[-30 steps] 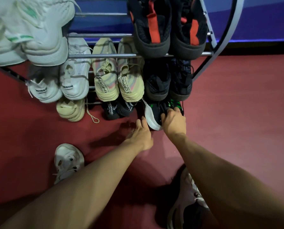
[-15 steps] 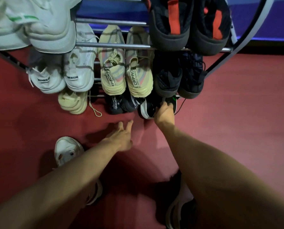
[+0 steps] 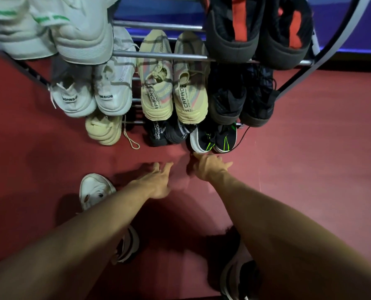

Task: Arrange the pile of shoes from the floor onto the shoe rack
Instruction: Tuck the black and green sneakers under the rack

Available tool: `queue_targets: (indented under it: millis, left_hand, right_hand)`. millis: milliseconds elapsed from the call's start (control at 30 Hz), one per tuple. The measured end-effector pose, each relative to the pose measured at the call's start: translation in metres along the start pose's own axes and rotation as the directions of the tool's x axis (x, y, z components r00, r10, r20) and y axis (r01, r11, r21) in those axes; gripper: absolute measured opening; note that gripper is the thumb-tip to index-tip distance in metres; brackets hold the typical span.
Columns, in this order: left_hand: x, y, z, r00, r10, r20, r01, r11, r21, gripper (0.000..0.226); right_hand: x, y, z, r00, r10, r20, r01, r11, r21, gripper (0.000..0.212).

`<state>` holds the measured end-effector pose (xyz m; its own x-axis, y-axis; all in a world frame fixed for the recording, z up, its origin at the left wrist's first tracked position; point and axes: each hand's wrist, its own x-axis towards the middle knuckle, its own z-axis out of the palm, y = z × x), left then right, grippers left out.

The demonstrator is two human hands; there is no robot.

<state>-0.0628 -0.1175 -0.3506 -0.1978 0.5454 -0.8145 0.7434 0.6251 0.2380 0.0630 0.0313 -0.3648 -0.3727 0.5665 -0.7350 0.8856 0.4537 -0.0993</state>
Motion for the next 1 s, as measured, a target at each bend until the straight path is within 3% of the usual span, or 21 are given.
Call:
queue_targets:
  millis: [133,267,400,533,600,700,800,867,1000]
  left_hand:
    - [0.005,-0.007,0.004,1.000,-0.024,0.004,0.024,1.000,0.004,0.087]
    - [0.008,-0.008,-0.003,1.000,-0.018,-0.002,0.018,1.000,0.001,0.089]
    - [0.006,-0.011,-0.009,1.000,-0.008,-0.012,0.008,1.000,-0.016,0.089]
    - [-0.006,-0.027,-0.013,0.998,-0.020,-0.056,0.017,0.998,-0.054,0.085]
    - [-0.013,-0.041,-0.016,0.987,-0.055,-0.150,0.049,0.998,-0.044,0.080]
    - [-0.020,-0.064,-0.022,0.910,-0.134,-0.392,0.144,0.990,-0.005,0.076]
    - [-0.020,-0.085,-0.030,0.754,-0.261,-0.603,0.245,0.963,-0.110,0.071]
    - [-0.014,-0.098,-0.038,0.676,-0.342,-0.652,0.285,0.938,-0.197,0.072]
    - [0.002,-0.113,-0.049,0.638,-0.413,-0.650,0.229,0.908,-0.352,0.064]
  right_hand:
    - [0.003,0.002,0.000,1.000,-0.027,0.004,0.027,0.999,-0.040,0.048]
    - [-0.002,0.006,0.006,0.990,-0.050,-0.130,0.045,0.998,-0.041,0.064]
    - [0.019,0.018,-0.023,0.977,-0.030,-0.210,0.017,0.998,-0.065,0.055]
    - [0.030,0.015,-0.031,0.999,-0.004,-0.053,0.005,0.999,0.034,0.060]
    - [0.025,-0.001,-0.022,1.000,0.008,0.006,-0.008,1.000,-0.015,0.061]
    - [0.008,-0.031,-0.008,0.999,-0.042,-0.005,0.041,0.994,-0.103,0.054]
    - [-0.002,-0.069,0.000,0.986,-0.166,0.014,0.167,0.980,-0.112,0.055]
    - [-0.004,-0.094,0.004,0.972,-0.233,0.018,0.234,0.967,-0.103,0.060]
    - [-0.005,-0.127,0.008,0.946,-0.324,0.007,0.324,0.943,-0.080,0.056]
